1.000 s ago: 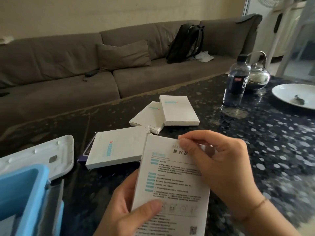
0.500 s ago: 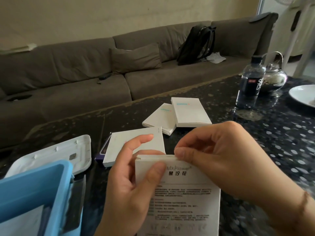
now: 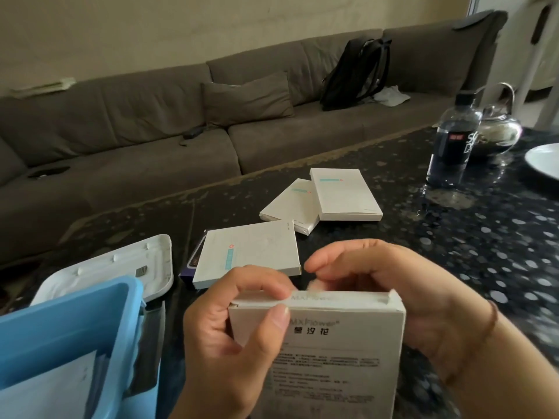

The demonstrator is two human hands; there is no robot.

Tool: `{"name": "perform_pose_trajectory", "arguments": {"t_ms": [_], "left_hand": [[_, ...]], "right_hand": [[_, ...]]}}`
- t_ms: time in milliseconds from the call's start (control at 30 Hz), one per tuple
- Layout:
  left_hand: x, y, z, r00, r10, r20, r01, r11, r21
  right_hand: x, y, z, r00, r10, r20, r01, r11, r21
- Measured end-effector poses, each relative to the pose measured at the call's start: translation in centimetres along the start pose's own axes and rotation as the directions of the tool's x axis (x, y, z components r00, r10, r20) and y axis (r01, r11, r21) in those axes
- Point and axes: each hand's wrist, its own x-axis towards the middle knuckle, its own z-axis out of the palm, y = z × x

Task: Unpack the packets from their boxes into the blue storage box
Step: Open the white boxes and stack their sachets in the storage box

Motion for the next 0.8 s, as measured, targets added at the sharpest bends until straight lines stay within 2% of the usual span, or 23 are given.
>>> {"name": "perform_pose_trajectory", "arguments": {"t_ms": [67, 133, 200, 267, 333, 367, 433, 467, 567, 633, 800], "left_hand": [[-0.2, 0.1, -0.1, 1.000, -0.020, -0.005, 0.020, 1.000, 0.003], [-0.3, 0.5, -0.4, 0.994, -0.104, -0.009, 0.104, 0.994, -0.015], [-0.6, 1.1, -0.6, 0.981, -0.193, -0.018, 0.192, 0.981, -0.041], [-0.8, 1.7, -0.7, 0.972, -0.236, -0.014, 0.235, 0.971, -0.054], [-1.0, 2.2, -0.8, 0.971, -0.238, 0.014, 0.238, 0.970, -0.044], [-1.1, 2.5, -0.8, 0.970, -0.241, 0.026, 0.242, 0.970, -0.038], [-1.4, 2.9, -0.9, 0.967, -0.251, 0.032, 0.252, 0.968, -0.022], [-1.6, 3.1, -0.9, 0.966, -0.256, 0.025, 0.257, 0.966, -0.019], [-2.0, 3.5, -0.4, 0.954, -0.300, -0.005, 0.299, 0.951, -0.077], [-2.3, 3.7, -0.2, 0.948, -0.318, -0.022, 0.312, 0.941, -0.131], [-2.8, 4.0, 0.1, 0.949, -0.312, -0.053, 0.300, 0.941, -0.159]], "right_hand": [[0.0, 0.4, -0.3, 1.000, -0.020, -0.002, 0.020, 1.000, 0.022], [-0.8, 0.2, -0.6, 0.991, -0.115, -0.072, 0.114, 0.993, -0.007], [-2.5, -0.3, -1.0, 0.942, -0.281, -0.184, 0.248, 0.951, -0.185], [-4.6, -1.2, -0.9, 0.864, -0.466, -0.189, 0.336, 0.815, -0.473], [-6.3, -2.3, -0.3, 0.815, -0.578, -0.042, 0.354, 0.555, -0.753], [-6.7, -3.1, 0.1, 0.814, -0.578, 0.058, 0.338, 0.389, -0.857], [-7.1, -4.7, 1.1, 0.835, -0.501, 0.228, 0.303, 0.073, -0.950], [-7.1, -5.3, 1.7, 0.862, -0.426, 0.275, 0.285, -0.040, -0.958], [-7.1, -6.5, 3.0, 0.938, -0.203, 0.281, 0.208, -0.319, -0.924], [-7.2, -6.9, 3.7, 0.949, -0.135, 0.284, 0.211, -0.393, -0.895], [-7.4, -7.1, 5.3, 0.963, -0.035, 0.268, 0.220, -0.476, -0.851]]}}
